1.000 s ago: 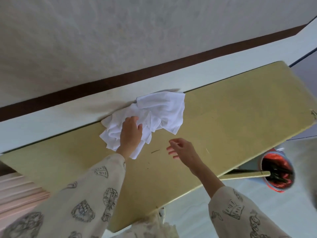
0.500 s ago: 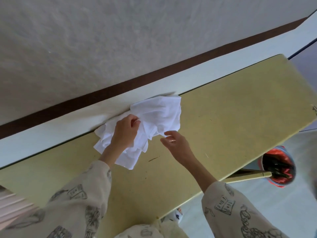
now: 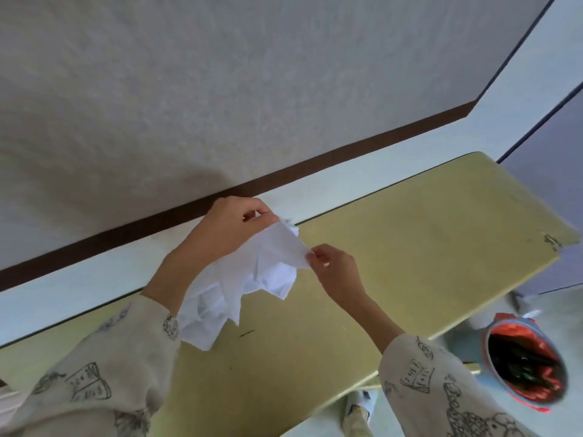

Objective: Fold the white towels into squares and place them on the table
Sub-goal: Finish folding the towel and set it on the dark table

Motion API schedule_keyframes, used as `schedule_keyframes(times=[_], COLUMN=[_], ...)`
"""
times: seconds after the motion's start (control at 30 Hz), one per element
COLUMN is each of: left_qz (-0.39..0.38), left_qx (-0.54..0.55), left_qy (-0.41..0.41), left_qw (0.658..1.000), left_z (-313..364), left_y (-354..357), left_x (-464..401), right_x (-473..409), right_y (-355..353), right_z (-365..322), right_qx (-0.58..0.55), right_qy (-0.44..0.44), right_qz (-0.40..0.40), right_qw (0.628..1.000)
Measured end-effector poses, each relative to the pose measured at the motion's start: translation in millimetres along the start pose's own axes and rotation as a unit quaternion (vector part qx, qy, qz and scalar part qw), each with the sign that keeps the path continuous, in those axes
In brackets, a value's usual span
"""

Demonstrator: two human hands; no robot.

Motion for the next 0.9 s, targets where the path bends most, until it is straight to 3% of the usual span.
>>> schedule_keyframes(times=[0.17, 0.33, 0.47, 0.63, 0.9], left_qz=[-0.010, -0.026, -0.022, 0.040, 0.141], left_qx=[-0.041, -0.107, -0.144, -0.068, -0.017], left_qy=[-0.054, -0.032, -0.046, -0.065, 0.067], left_qw=[0.998, 0.993, 0.988, 0.995, 0.988], left_z=[57.3, 95.4, 107.2, 127.5, 173.0], left_y=[17.2, 40.0, 62.9, 80.5, 92.3], left_x=[-9.1, -21.0, -42.9, -74.6, -111.2], right_x=[-15.0, -30.2, -46.5, -74.5, -80.1], right_y=[-117.1, -207.6, -247.0, -278.3, -337.2], right_z=[21.7, 33.6, 48.8, 63.4, 64.7], right_qx=[-0.009, -0.005, 0.034, 0.078, 0.042], right_qy=[-0.050, -0.096, -0.101, -0.073, -0.075], right_qz=[-0.001, -0.008, 0.013, 0.067, 0.203], right_qw=[0.999, 0.995, 0.994, 0.992, 0.976])
Point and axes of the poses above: each hand's wrist, its own x-axis away from the middle knuckle, its own y-axis out of the palm, z = x × y, the point moved 4 cm from there along -x, towards the middle knuckle, and after that the axes turned 2 degrees about -y, right-handed, at the moved point
